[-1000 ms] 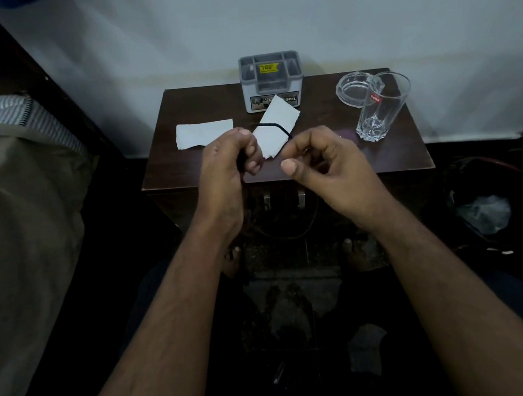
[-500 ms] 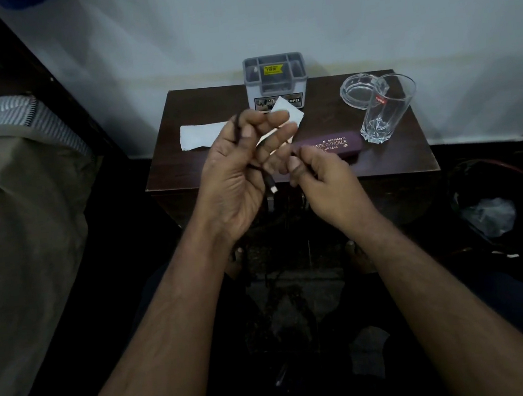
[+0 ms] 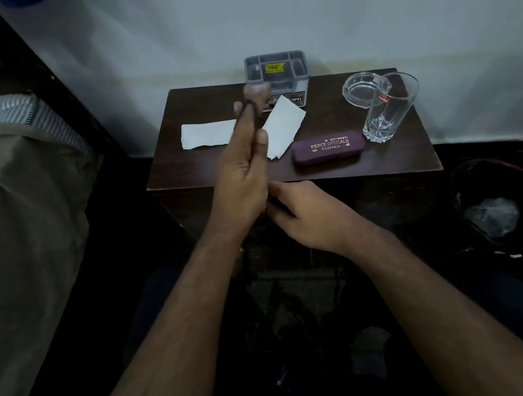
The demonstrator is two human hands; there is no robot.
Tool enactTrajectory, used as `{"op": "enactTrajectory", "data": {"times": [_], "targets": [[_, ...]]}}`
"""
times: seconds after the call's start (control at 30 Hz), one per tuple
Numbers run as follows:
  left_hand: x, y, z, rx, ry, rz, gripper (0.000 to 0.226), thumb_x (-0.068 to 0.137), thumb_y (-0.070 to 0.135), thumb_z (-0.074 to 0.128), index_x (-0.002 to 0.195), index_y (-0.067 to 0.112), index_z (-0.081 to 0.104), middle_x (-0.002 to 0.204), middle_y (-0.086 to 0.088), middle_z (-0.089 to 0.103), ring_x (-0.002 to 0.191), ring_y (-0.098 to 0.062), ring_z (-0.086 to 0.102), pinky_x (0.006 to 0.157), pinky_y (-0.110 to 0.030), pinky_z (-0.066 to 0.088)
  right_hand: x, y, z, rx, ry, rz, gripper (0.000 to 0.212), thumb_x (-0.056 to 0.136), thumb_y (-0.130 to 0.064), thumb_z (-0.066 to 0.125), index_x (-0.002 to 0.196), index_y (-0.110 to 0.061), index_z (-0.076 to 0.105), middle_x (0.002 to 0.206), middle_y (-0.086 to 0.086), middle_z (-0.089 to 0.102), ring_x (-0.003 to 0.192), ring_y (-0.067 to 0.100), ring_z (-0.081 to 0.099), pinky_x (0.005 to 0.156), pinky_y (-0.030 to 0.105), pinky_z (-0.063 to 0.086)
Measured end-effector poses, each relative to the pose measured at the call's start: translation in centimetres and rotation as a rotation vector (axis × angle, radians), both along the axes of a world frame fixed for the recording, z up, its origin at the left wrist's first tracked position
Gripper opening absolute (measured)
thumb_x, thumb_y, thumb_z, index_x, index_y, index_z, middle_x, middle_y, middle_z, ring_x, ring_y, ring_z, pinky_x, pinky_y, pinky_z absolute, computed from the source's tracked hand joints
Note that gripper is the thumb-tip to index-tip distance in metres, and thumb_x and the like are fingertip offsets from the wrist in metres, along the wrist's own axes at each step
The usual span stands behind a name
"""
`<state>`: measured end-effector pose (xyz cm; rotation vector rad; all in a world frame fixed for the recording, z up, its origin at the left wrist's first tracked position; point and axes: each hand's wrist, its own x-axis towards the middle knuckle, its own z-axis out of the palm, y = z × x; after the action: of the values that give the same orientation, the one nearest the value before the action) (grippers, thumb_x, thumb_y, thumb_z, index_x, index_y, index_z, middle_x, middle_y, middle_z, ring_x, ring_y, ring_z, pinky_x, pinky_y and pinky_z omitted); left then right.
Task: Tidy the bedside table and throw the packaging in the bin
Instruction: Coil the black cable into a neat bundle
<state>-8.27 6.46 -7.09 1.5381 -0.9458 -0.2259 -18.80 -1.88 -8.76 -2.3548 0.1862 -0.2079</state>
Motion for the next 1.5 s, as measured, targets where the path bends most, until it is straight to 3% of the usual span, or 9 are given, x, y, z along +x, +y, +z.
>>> {"op": "enactTrajectory", "data": {"times": [0.13,0.23,0.37,0.53,0.87,0.97,1.1,1.3,1.5], "targets": [[0.3,0.2,-0.6,0.142,-0.03,-0.118,0.041,0.109,0.013,0.044,0.149,0.016,0.051,0.152,0.001,0.056,0.143,-0.011,0.049,0.12,-0.032,0.038,-0.4,-0.2,0.9,-0.096,-0.03,-0.062,0.019,0.086,-0.037,0.047,0.087,-0.022,0.06,0.083,0.002,0.072,0.08,0.032,0.069,0.067,0.046,0.055],[0.6,0.7,-0.3,0.203,-0.019,-0.093,0.035,0.11,0.02,0.043,0.143,0.024,0.057,0.12,-0.004,0.075,0.103,-0.017,0.075,0.087,-0.028,0.06,-0.9,-1.0,1.4,-0.179,-0.138,-0.117,0.011,0.092,-0.036,0.056,0.096,-0.028,0.064,0.087,-0.008,0.071,0.084,0.021,0.069,0.067,0.042,0.056],[1.2,1.1,-0.3,0.268,0.024,-0.096,0.034,0.11,0.031,0.043,0.105,0.002,0.062,0.058,-0.008,0.055,0.043,-0.015,0.049,0.045,-0.024,0.04,-1.3,-2.3,1.9,-0.201,-0.276,-0.231,0.026,0.1,-0.046,0.056,0.099,-0.025,0.072,0.091,-0.008,0.071,0.086,0.013,0.069,0.069,0.042,0.055],[0.1,0.8,0.8,0.228,0.334,-0.315,0.055,0.106,0.049,0.034,0.07,0.011,0.048,0.048,0.002,0.031,0.04,-0.008,0.024,0.042,-0.023,0.019,-1.6,-2.9,2.7,-0.195,-0.409,-0.388,0.028,0.098,-0.046,0.063,0.092,-0.022,0.074,0.085,-0.009,0.068,0.075,0.009,0.063,0.063,0.041,0.052],[-0.9,1.1,1.5,0.084,0.807,-0.559,0.052,0.109,0.035,0.036,0.061,0.016,0.035,0.039,0.005,0.028,0.026,-0.008,0.021,0.046,-0.037,-0.005,-1.1,-4.1,2.2,-0.002,-0.459,-0.528,0.029,0.098,-0.04,0.064,0.089,-0.014,0.073,0.085,0.0,0.069,0.079,0.019,0.065,0.069,0.046,0.052],[-0.4,1.1,1.9,-0.099,0.962,-0.549,0.049,0.111,0.038,0.03,0.071,0.015,0.046,0.04,0.008,0.032,0.023,-0.004,0.025,0.04,-0.031,0.006,-0.8,-4.2,1.4,0.107,-0.32,-0.475,0.03,0.099,-0.038,0.058,0.092,-0.014,0.074,0.082,0.005,0.072,0.08,0.022,0.068,0.074,0.044,0.054],[0.1,1.0,2.0,-0.273,1.031,-0.553,0.051,0.112,0.036,0.023,0.121,0.002,0.059,0.042,0.009,0.034,0.026,-0.001,0.03,0.039,-0.021,0.032,-0.5,-2.8,0.4,0.029,-0.078,-0.277,0.022,0.098,-0.037,0.052,0.096,-0.022,0.069,0.073,-0.003,0.066,0.073,0.02,0.064,0.071,0.042,0.055],[1.2,0.5,1.5,-0.29,0.769,-0.064,0.03,0.113,0.029,0.033,0.107,0.011,0.057,0.077,-0.006,0.073,0.034,-0.007,0.038,0.056,-0.026,0.052,-0.5,-0.4,0.5,-0.195,0.124,-0.012,0.016,0.103,-0.039,0.05,0.104,-0.025,0.058,0.1,0.002,0.068,0.096,0.032,0.065,0.073,0.039,0.05],[2.0,1.2,-0.3,0.254,0.006,0.152,0.023,0.109,0.036,0.041,0.099,0.016,0.044,0.084,-0.003,0.077,0.06,-0.021,0.07,0.056,-0.037,0.058,-1.0,-0.8,1.9,-0.348,-0.054,-0.04,0.022,0.102,-0.046,0.051,0.1,-0.028,0.062,0.086,-0.005,0.069,0.085,0.025,0.069,0.062,0.036,0.048]]}}
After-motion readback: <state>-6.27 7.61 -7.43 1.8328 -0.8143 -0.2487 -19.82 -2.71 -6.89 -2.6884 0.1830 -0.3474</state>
